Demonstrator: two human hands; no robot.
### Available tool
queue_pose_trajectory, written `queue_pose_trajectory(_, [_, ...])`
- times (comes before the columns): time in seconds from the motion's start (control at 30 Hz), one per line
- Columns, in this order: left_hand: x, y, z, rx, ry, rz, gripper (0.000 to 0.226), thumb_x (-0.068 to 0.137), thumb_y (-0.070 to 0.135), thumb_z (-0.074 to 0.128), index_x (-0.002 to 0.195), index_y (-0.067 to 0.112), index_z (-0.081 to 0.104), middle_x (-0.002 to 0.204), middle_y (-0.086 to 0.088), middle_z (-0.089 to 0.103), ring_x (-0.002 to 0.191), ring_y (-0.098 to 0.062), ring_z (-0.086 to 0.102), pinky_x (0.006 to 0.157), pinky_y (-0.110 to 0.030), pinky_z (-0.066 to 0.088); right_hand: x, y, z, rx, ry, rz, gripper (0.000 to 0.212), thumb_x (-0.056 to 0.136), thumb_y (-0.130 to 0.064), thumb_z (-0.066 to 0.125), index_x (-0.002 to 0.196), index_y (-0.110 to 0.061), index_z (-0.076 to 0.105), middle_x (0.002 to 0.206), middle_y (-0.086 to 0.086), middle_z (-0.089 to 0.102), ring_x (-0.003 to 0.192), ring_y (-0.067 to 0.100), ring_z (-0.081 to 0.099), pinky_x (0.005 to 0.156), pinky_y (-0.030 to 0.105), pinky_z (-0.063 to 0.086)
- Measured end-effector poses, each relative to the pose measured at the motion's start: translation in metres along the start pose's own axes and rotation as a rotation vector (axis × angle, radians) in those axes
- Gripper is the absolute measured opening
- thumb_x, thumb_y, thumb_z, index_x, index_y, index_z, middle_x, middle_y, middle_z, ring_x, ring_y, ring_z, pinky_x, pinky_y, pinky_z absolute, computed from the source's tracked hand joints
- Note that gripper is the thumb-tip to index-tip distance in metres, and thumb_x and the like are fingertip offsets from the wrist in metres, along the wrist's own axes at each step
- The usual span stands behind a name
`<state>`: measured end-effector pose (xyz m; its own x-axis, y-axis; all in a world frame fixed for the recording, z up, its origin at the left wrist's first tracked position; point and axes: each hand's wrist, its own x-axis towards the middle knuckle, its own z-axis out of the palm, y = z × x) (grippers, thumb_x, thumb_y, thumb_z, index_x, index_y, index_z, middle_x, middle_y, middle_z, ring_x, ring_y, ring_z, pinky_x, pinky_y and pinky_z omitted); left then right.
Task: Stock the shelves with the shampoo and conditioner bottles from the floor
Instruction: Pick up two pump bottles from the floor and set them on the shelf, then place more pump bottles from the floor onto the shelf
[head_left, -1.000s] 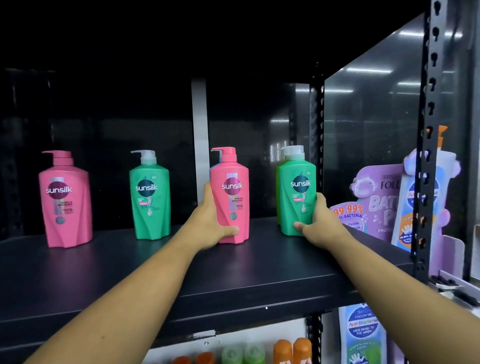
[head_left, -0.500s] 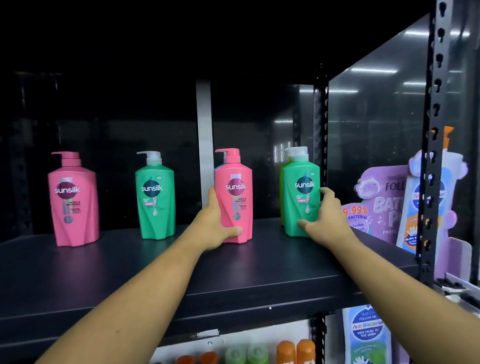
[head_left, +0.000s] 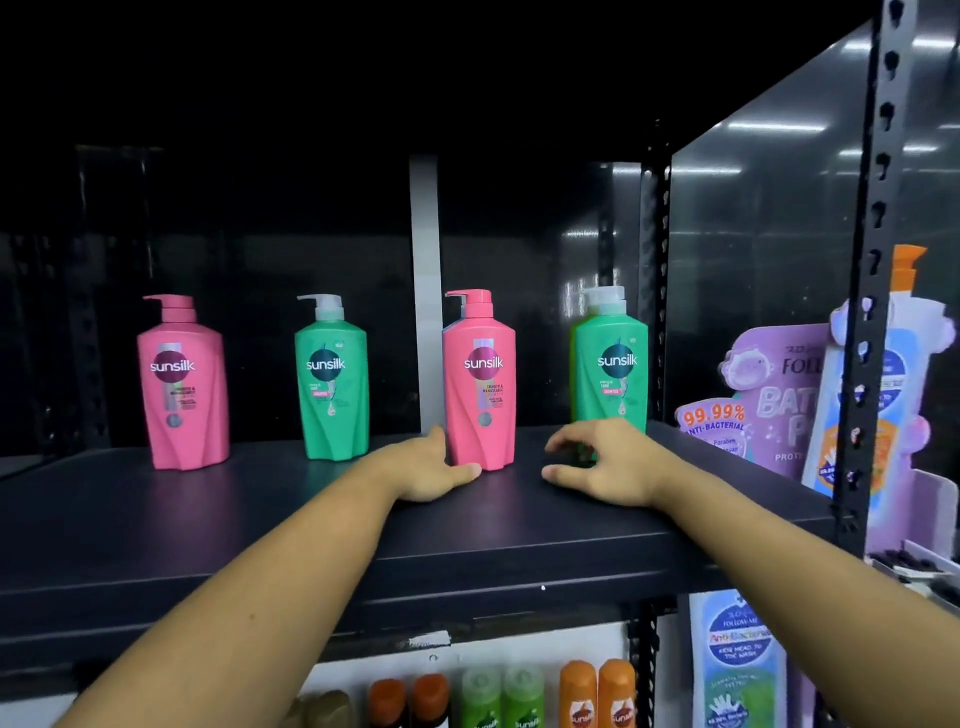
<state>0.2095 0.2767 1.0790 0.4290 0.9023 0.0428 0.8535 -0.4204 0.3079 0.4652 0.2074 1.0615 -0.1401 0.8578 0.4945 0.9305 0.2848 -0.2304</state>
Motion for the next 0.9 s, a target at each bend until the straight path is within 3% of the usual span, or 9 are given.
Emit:
queue_pose_trajectory(0.07, [-0.009, 0.002, -0.002, 0.083, -0.041, -0.039, 0.091, 0.098, 0.069, 0.038, 0.163, 0.015, 0.003, 0.168, -0.006, 0.021, 0.151, -0.025, 0.030, 0.118, -0.033, 0.026, -0.002, -0.006, -0.003, -0.026, -0.123, 0.005, 0.043, 0.089, -0.051, 0.069, 0.124, -0.025, 0.070, 0.122, -0.012, 0.070, 0.110, 0.005, 0.062, 0.098, 0.019, 0.044])
queue_pose_trajectory(0.17, [-0.025, 0.002, -0.003, 0.160, -0.085, -0.057, 0.090, 0.099, 0.072, 0.027, 0.163, 0.015, 0.000, 0.170, -0.006, 0.015, 0.154, -0.026, 0.024, 0.119, -0.034, 0.022, -0.006, -0.016, -0.007, -0.049, -0.248, 0.046, 0.053, 0.093, -0.056, 0.061, 0.137, -0.027, 0.062, 0.143, -0.011, 0.059, 0.134, 0.010, 0.051, 0.116, 0.028, 0.034])
queue_pose_trajectory(0.27, [-0.046, 0.000, -0.004, 0.234, -0.086, -0.026, 0.086, 0.098, 0.074, 0.022, 0.164, 0.019, 0.012, 0.170, -0.003, 0.016, 0.155, -0.024, 0.020, 0.122, -0.037, 0.018, -0.012, -0.033, -0.007, -0.054, -0.373, 0.080, 0.060, 0.098, -0.059, 0.050, 0.150, -0.030, 0.047, 0.157, -0.011, 0.042, 0.146, 0.012, 0.036, 0.123, 0.033, 0.023])
queue_pose_trajectory(0.43, [-0.094, -0.004, -0.008, 0.269, -0.067, 0.069, 0.074, 0.103, 0.066, 0.023, 0.157, 0.017, 0.035, 0.165, -0.004, 0.032, 0.149, -0.023, 0.033, 0.121, -0.038, 0.026, -0.032, -0.086, -0.006, -0.062, -0.489, 0.042, 0.066, 0.100, -0.065, 0.037, 0.159, -0.036, 0.027, 0.165, -0.013, 0.023, 0.153, 0.012, 0.020, 0.126, 0.033, 0.010])
queue_pose_trajectory(0.53, [-0.128, -0.010, -0.006, 0.227, -0.012, 0.126, 0.069, 0.104, 0.062, 0.028, 0.156, 0.018, 0.038, 0.164, -0.004, 0.034, 0.149, -0.022, 0.033, 0.122, -0.037, 0.025, -0.052, -0.119, -0.001, -0.087, -0.482, -0.038, 0.063, 0.106, -0.055, 0.030, 0.161, -0.025, 0.022, 0.168, -0.010, 0.015, 0.154, 0.008, 0.012, 0.122, 0.022, 0.003])
queue_pose_trajectory(0.63, [-0.166, -0.019, 0.003, 0.170, 0.091, 0.212, 0.064, 0.104, 0.056, 0.040, 0.156, 0.020, 0.039, 0.163, 0.000, 0.037, 0.150, -0.017, 0.033, 0.122, -0.031, 0.024, -0.075, -0.144, 0.003, -0.137, -0.425, -0.111, 0.062, 0.108, -0.049, 0.028, 0.162, -0.020, 0.019, 0.169, -0.006, 0.013, 0.155, 0.007, 0.009, 0.121, 0.022, 0.004])
queue_pose_trajectory(0.8, [-0.229, -0.033, 0.030, 0.096, 0.320, 0.344, 0.053, 0.105, 0.043, 0.047, 0.154, 0.023, 0.043, 0.160, 0.007, 0.037, 0.151, -0.009, 0.025, 0.114, -0.010, 0.004, -0.127, -0.169, 0.004, -0.100, -0.238, -0.256, 0.057, 0.107, -0.043, 0.037, 0.159, -0.024, 0.029, 0.165, -0.010, 0.026, 0.151, 0.004, 0.019, 0.124, 0.024, 0.011])
queue_pose_trajectory(0.9, [-0.263, -0.046, 0.061, -0.035, 0.402, 0.374, 0.045, 0.102, 0.041, 0.055, 0.144, 0.023, 0.058, 0.146, 0.010, 0.056, 0.142, -0.007, 0.037, 0.114, -0.004, 0.013, -0.167, -0.177, 0.018, -0.014, -0.165, -0.281, 0.054, 0.104, -0.047, 0.039, 0.154, -0.028, 0.039, 0.157, -0.014, 0.041, 0.144, 0.001, 0.032, 0.121, 0.027, 0.024])
